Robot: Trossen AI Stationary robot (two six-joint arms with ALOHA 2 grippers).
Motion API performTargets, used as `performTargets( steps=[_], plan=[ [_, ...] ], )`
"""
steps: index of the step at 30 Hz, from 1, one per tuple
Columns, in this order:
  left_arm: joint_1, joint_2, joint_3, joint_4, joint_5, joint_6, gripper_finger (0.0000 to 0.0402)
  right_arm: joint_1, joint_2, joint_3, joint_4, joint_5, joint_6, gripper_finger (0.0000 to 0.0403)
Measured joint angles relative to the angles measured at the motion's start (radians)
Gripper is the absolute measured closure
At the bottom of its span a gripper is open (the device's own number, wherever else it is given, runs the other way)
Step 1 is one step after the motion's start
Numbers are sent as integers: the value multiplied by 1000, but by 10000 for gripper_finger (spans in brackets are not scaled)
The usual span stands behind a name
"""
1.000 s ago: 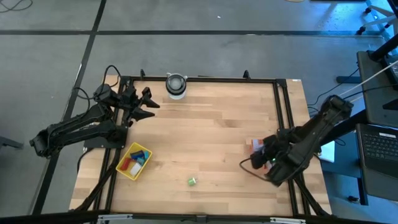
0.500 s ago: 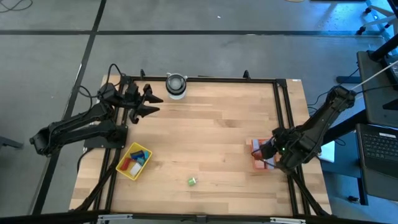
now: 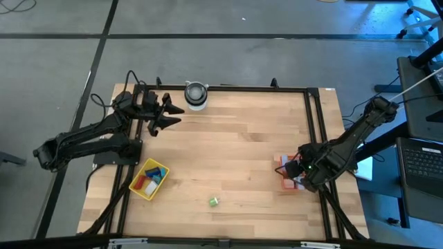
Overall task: Pick & Place Office items
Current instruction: Put the white charger adapter into the orange basket
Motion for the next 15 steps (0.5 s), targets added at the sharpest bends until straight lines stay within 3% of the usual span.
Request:
performTargets(
  steps=[15],
  plan=[
    [-6,0,0,23,-3,-9,201,-25,0,-4,1,-33,-35,194]
  ],
)
